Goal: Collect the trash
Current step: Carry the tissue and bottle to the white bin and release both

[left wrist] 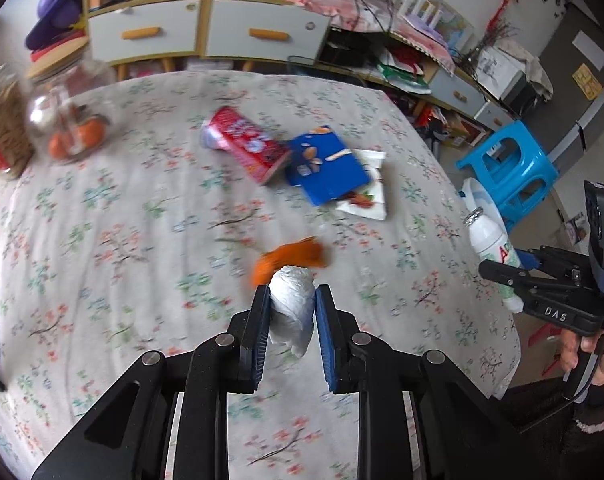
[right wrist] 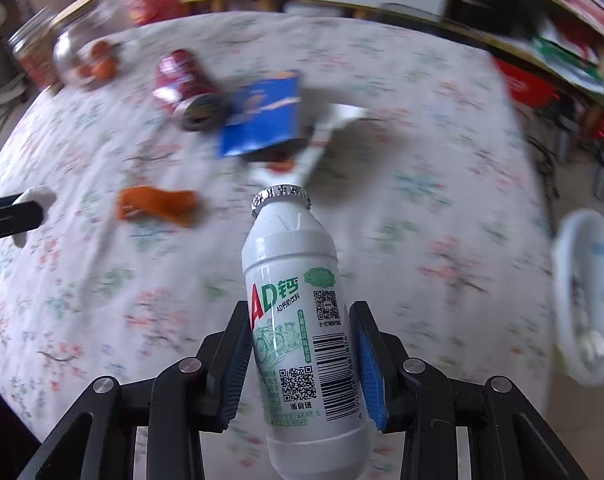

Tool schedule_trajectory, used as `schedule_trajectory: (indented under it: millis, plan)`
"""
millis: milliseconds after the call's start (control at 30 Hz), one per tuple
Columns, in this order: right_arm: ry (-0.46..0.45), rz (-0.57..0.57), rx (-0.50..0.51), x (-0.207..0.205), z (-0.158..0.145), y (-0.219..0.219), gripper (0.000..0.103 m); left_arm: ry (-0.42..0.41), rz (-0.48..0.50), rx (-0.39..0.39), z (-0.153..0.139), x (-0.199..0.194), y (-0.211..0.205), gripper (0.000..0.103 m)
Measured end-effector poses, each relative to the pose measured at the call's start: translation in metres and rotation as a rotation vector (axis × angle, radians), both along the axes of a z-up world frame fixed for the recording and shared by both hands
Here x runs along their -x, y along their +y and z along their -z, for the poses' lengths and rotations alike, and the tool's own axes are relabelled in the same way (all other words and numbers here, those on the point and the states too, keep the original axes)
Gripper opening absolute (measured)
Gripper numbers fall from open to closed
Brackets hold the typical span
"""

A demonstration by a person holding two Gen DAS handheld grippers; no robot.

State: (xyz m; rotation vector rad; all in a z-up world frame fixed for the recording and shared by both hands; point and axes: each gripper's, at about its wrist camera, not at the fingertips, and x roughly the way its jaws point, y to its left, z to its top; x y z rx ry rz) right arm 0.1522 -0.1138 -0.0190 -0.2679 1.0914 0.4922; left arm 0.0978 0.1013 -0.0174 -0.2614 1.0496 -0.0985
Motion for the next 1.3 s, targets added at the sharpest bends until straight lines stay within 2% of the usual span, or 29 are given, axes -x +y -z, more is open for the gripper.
schedule_trajectory:
  millis: [133,600,733,833,867,967,1100,1300]
  plan:
    - [-0.004,0.065,-0.006,-0.008,-0.005,-0.038,0.043,0.001,0.044,-0.005,0.001,-0.014,-0.028,0.024]
    - [0.008,0.419,-0.041,-0.055,-0.010,-0.200,0.043,0.011,0.197,-0.046,0.006,-0.061,-0.124,0.024]
    - [0.009,0.490,-0.056,-0.071,-0.006,-0.229,0.043,0.019,0.226,-0.063,0.009,-0.073,-0.145,0.024]
    - [-0.014,0.524,-0.118,-0.081,-0.007,-0.240,0.044,0.025,0.248,-0.070,0.013,-0.081,-0.161,0.024]
    - [-0.031,0.529,-0.135,-0.083,-0.008,-0.242,0.045,0.028,0.258,-0.072,0.014,-0.084,-0.168,0.024]
    - [-0.055,0.566,-0.158,-0.087,-0.011,-0.250,0.071,0.027,0.284,-0.076,0.015,-0.091,-0.185,0.024]
    - [-0.039,0.615,-0.182,-0.084,-0.016,-0.265,0.071,0.018,0.327,-0.078,0.015,-0.104,-0.213,0.024]
    - [-0.003,0.664,-0.140,-0.068,-0.015,-0.291,0.071,-0.018,0.396,-0.073,0.008,-0.124,-0.260,0.024]
